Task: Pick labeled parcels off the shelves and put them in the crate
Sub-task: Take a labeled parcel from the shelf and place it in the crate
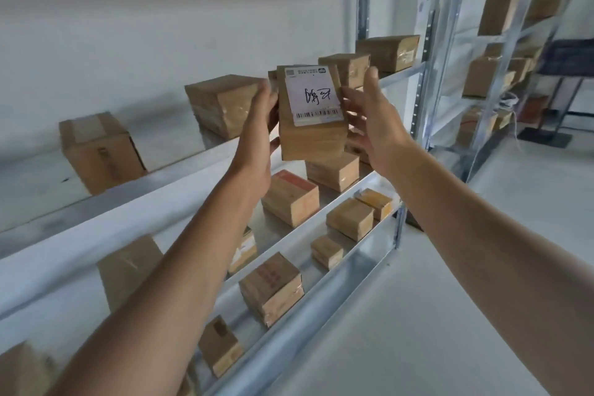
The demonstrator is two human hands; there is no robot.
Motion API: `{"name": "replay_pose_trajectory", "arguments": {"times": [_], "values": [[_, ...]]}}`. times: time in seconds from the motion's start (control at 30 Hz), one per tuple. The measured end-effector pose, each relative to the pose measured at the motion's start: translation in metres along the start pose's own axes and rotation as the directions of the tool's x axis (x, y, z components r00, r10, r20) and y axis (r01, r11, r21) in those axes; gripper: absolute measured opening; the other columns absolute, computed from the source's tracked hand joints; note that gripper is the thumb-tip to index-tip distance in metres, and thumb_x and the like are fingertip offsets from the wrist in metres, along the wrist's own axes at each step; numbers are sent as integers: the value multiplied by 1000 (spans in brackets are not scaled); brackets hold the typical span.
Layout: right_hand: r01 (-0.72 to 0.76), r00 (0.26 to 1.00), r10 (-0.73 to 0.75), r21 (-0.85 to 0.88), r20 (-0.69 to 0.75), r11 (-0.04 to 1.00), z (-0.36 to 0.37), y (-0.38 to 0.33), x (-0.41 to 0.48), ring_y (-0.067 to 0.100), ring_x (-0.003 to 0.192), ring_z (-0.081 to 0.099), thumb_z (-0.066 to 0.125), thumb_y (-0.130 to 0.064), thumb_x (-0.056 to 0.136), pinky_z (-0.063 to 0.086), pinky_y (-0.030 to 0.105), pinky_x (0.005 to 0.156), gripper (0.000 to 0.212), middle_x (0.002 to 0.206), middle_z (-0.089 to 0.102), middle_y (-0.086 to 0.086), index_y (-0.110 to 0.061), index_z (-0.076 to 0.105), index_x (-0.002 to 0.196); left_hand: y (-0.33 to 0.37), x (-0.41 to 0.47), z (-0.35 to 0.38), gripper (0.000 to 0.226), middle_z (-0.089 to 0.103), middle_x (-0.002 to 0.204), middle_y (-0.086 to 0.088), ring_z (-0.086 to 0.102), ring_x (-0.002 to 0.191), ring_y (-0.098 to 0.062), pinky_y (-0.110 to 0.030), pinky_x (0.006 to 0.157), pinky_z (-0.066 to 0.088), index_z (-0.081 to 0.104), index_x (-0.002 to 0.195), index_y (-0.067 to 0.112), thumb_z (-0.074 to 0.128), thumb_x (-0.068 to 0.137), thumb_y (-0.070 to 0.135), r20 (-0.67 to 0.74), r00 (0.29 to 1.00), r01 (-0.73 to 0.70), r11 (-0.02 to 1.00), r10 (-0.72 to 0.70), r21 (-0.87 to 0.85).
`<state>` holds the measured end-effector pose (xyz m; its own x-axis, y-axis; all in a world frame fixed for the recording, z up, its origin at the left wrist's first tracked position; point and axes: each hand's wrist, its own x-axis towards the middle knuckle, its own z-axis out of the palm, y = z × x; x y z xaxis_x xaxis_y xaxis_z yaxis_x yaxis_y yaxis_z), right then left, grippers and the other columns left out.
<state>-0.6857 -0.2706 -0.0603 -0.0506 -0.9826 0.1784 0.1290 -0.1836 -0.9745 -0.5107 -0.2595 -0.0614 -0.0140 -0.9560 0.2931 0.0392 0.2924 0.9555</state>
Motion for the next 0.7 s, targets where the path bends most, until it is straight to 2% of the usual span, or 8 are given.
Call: {"name": "replay_pose_trajectory", "arguments": {"times": [0.07,0.2,0.3,0.37,0.5,0.6,0.7], "values": [[-22,999,21,-18,-37,1000,-34,12,2,16,118,65,20,-69,103,49,37,105,75,122,70,-5,-19,53,147,-17,3,31,51,71,126,16,59,125,-2,-41,110,40,68,115,41,23,106,62,44,998,42,999,-42,-11],[-82,987,78,-18,-141,997,-104,38,11,16,113,66,21,-67,104,50,37,105,73,118,71,-3,-17,55,145,-59,17,94,60,72,126,11,61,122,-7,-39,101,43,66,130,36,21,104,65,133,982,137,990,-133,-21],[-137,971,135,3,-198,991,-158,61,27,16,116,66,21,-68,103,48,41,110,74,122,71,-1,-18,58,142,-92,38,138,58,73,123,9,63,121,-10,-40,106,44,66,129,34,23,104,64,198,962,196,980,-188,-23],[-154,962,155,22,-227,988,-187,77,40,19,118,66,20,-70,102,47,44,110,75,125,71,2,-17,60,140,-115,57,161,64,72,126,6,63,123,-14,-40,105,44,62,137,31,23,102,67,253,946,213,977,-202,-19],[-196,939,193,19,-285,981,-245,106,83,21,120,67,21,-78,97,47,49,111,85,126,72,4,-17,60,141,-160,103,216,61,72,126,7,61,123,-14,-43,106,42,65,134,36,26,101,68,306,922,259,965,-237,-33],[-215,920,211,26,-331,976,-285,123,123,22,118,67,21,-73,100,47,48,111,80,124,71,5,-16,61,140,-195,146,252,62,67,136,4,56,132,-19,-44,109,40,64,134,37,35,93,73,326,909,296,953,-258,-70],[-248,900,240,24,-363,968,-315,130,159,21,115,68,19,-67,104,50,44,107,75,120,73,5,-15,64,133,-224,190,285,60,62,141,5,54,134,-13,-47,115,36,59,141,32,35,99,68,344,889,352,932,-303,-89]]}}
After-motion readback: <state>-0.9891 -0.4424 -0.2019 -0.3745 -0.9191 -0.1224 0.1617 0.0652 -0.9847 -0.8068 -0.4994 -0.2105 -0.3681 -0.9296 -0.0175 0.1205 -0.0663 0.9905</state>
